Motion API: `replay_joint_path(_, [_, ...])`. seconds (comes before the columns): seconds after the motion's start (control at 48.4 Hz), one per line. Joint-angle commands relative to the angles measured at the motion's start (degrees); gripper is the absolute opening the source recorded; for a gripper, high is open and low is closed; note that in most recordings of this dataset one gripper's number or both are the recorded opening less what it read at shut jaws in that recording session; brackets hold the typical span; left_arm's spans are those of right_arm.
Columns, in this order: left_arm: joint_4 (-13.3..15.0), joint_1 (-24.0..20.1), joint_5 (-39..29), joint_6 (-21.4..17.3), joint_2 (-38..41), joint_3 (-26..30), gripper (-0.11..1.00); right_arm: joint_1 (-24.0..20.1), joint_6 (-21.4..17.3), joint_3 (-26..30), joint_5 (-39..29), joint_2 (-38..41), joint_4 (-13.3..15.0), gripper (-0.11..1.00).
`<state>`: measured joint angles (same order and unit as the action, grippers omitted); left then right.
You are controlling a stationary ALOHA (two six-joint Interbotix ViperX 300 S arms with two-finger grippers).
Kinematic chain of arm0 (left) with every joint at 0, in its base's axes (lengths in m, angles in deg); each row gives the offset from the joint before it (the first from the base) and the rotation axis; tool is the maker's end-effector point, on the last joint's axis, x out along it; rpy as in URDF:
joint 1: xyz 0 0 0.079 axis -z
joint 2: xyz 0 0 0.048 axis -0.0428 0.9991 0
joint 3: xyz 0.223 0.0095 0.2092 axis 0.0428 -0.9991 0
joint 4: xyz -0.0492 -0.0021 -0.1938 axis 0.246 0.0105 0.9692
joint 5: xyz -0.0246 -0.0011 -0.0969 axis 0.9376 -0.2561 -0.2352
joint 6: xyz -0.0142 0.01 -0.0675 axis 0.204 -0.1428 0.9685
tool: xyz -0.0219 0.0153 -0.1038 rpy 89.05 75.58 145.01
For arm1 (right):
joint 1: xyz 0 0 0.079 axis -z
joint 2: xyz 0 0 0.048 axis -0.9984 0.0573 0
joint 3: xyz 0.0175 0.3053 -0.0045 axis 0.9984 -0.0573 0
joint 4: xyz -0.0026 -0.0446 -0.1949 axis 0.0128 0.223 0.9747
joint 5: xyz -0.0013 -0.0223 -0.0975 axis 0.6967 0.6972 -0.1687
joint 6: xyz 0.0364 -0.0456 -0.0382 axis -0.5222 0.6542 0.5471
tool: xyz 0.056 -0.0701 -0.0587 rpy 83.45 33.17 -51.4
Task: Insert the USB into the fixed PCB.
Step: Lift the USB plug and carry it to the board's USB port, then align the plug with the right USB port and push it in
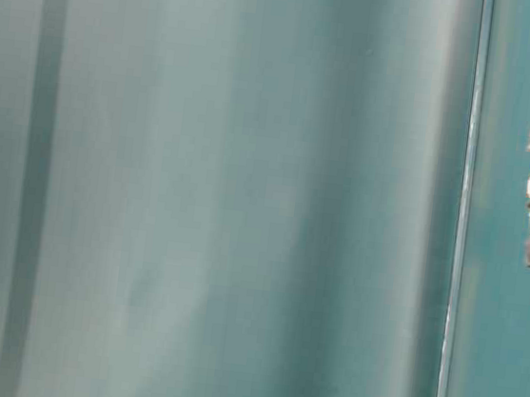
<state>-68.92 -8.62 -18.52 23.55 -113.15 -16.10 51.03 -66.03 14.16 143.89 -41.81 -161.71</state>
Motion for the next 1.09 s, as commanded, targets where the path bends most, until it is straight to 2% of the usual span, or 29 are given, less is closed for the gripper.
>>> replay_joint_path(0.0, [-0.1,-0.2,0.2,0.3,0.4,1.5,0.0,-0.5,-0.5,0.9,1.1,-0.5,0.4,0.18])
replay_joint_path(0.826, [-0.2,-0.2,0.2,0.3,0.4,1.5,0.0,0.1,-1.1,1.8,3.1,-0.3,0.4,0.18])
replay_joint_path(1.073, [-0.2,-0.2,0.2,0.3,0.4,1.5,0.0,0.5,-1.1,1.5,3.1,-0.4,1.7,0.18])
